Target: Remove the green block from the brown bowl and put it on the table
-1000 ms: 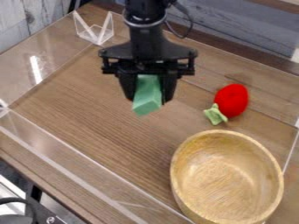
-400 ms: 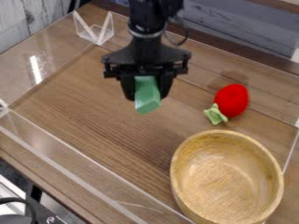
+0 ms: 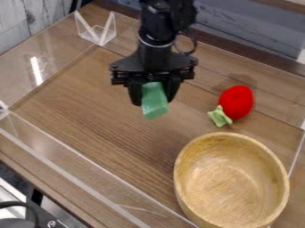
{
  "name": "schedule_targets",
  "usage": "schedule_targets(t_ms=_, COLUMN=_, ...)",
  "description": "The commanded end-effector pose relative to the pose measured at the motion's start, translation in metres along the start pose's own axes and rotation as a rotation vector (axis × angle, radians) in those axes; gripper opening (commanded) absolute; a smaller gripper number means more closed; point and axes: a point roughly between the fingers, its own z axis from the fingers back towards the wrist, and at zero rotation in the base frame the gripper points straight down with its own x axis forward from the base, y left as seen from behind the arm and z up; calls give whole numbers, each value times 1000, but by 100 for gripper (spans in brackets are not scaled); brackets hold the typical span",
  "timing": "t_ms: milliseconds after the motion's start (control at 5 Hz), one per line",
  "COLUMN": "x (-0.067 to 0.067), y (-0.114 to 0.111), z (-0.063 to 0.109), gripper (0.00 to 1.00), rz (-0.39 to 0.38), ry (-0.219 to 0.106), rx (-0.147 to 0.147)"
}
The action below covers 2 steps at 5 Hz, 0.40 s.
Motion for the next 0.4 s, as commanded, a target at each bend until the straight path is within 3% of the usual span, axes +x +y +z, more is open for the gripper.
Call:
schedule_targets(t_ms=0, x=8, y=-4, z=5, gripper=0, rz=-49, ry=-40, rx=-18)
schedule_targets(t_ms=200, x=11, y=-6, z=4, gripper=0, rz=-98, ry=-51, rx=-23)
